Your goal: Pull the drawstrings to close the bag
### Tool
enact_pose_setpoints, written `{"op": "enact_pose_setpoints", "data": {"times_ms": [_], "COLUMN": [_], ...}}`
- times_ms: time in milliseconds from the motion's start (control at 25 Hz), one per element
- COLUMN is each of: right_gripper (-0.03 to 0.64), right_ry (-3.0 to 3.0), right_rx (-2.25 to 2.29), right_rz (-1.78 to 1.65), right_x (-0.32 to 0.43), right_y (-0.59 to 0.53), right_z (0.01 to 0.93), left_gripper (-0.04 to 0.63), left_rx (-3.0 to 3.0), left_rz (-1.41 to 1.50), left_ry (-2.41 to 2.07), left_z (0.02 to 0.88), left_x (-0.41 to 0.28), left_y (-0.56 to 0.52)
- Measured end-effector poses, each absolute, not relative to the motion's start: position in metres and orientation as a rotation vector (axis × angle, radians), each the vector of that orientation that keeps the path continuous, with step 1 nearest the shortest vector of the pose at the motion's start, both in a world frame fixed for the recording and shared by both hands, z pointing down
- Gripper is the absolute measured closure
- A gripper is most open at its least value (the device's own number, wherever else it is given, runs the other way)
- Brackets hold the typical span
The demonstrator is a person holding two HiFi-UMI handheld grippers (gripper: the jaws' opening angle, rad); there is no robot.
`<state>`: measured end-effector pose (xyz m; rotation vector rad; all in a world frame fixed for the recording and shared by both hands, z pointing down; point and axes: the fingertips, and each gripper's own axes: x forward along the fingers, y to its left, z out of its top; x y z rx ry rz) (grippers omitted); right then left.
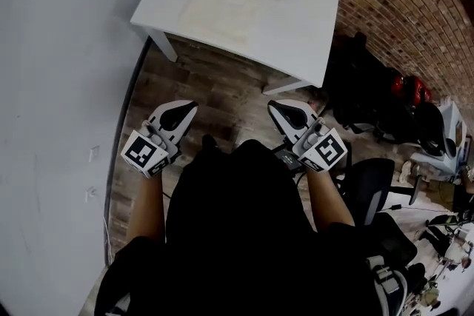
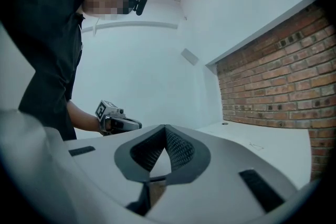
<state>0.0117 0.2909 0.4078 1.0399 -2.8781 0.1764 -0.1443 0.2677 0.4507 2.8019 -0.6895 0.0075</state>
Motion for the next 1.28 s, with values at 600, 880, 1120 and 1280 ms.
{"op": "enact_pose_setpoints", "data": {"times_ms": [600,880,1120,1280], "right_gripper": [0.611,0.611,0.610,0.597], "right_ry": [-2.946,-2.905,-2.874,-2.806], "right_rx": [0.930,1.075,1.083,1.155], "right_rz": [0.216,0.247,0.278,0.309], "right_x": [0.072,0.125,0.127,0.129], "right_y": [0.107,0.023,-0.021,-0.056], "right_z": [0.415,0.427,0.442,0.453], "left_gripper": [0.578,0.577,0.577,0.566], "left_rx": [2.735,2.719,2.737,2.755], "left_rz": [0.119,0.183,0.362,0.424], "left_ry": [-0.855,-1.044,-1.120,-1.089], "left_z": [0.443,0.437,0.465,0.489], "left_x": [-0.090,-0.087,-0.108,-0.126], "left_y": [0.109,0.021,-0.052,-0.112]}}
